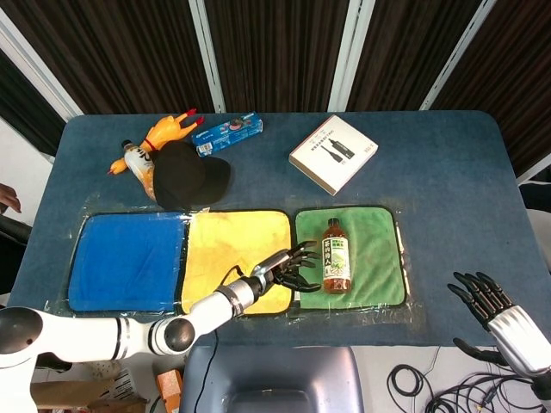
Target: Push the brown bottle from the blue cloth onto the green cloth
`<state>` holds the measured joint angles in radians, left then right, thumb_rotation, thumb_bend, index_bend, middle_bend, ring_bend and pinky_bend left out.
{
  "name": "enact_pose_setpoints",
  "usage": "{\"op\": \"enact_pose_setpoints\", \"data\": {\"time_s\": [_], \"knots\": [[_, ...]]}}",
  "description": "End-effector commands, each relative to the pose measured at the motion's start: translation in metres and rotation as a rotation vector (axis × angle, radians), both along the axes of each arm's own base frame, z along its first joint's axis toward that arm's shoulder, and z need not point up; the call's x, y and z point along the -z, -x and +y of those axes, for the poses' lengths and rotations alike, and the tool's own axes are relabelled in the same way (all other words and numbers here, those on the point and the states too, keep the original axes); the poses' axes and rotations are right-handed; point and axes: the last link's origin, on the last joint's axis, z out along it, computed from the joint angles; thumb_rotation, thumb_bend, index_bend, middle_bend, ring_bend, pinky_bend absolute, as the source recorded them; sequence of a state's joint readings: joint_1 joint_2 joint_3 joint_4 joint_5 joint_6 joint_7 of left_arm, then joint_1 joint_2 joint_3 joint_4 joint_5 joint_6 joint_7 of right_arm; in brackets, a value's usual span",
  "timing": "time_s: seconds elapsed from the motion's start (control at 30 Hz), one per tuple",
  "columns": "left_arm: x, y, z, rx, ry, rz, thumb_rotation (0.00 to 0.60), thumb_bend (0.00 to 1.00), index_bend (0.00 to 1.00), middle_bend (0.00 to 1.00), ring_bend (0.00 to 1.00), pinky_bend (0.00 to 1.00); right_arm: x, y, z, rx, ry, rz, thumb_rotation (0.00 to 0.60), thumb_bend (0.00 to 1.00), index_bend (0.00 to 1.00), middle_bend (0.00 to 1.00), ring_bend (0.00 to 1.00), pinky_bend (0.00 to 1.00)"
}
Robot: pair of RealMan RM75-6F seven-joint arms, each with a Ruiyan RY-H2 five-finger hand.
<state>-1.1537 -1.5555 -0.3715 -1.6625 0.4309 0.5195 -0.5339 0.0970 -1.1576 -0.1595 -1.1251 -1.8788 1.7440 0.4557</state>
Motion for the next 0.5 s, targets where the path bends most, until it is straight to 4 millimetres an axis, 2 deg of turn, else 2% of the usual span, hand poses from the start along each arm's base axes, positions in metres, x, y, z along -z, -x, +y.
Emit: {"op": "enact_pose_setpoints", "data": {"time_s": [0.03,0.1,0.13,0.17,0.23,0.3,0.37,0.5], "knots": [[-0.031,0.011,0.000,0.089,-0.150,0.061,0.600,0.19,0.00,0.18,0.17,0.39,0.000,0.000,0.000,0.000,0.000,0.002,0.600,0.14,0.00,0.00,0.00,0.00],[-0.055,0.022,0.000,0.142,-0.263,0.121,0.600,0.19,0.00,0.18,0.17,0.36,0.001,0.000,0.000,0.002,0.001,0.004,0.600,0.14,0.00,0.00,0.00,0.00],[-0.077,0.038,0.001,0.188,-0.358,0.200,0.600,0.19,0.00,0.18,0.17,0.35,0.002,0.000,0.000,0.002,0.002,0.006,0.600,0.14,0.00,0.00,0.00,0.00],[-0.108,0.074,-0.007,0.281,-0.507,0.380,0.600,0.19,0.00,0.15,0.14,0.30,0.002,-0.001,0.000,0.005,0.013,0.007,0.600,0.14,0.00,0.00,0.00,0.00],[-0.140,0.121,-0.034,0.392,-0.678,0.571,0.600,0.19,0.00,0.09,0.07,0.22,0.003,0.001,0.000,0.035,0.025,0.019,0.600,0.14,0.00,0.00,0.00,0.00],[-0.155,0.161,-0.054,0.437,-0.801,0.684,0.600,0.19,0.00,0.03,0.02,0.15,0.003,0.004,-0.001,0.068,0.025,0.040,0.600,0.14,0.00,0.01,0.00,0.00],[-0.172,0.206,-0.080,0.479,-0.922,0.782,0.600,0.19,0.00,0.00,0.00,0.13,0.005,0.006,-0.004,0.095,0.026,0.063,0.600,0.14,0.00,0.01,0.00,0.00],[-0.202,0.269,-0.132,0.478,-1.104,0.877,0.600,0.14,0.00,0.00,0.00,0.11,0.012,0.005,-0.009,0.137,0.019,0.104,0.600,0.14,0.00,0.00,0.00,0.00]]}}
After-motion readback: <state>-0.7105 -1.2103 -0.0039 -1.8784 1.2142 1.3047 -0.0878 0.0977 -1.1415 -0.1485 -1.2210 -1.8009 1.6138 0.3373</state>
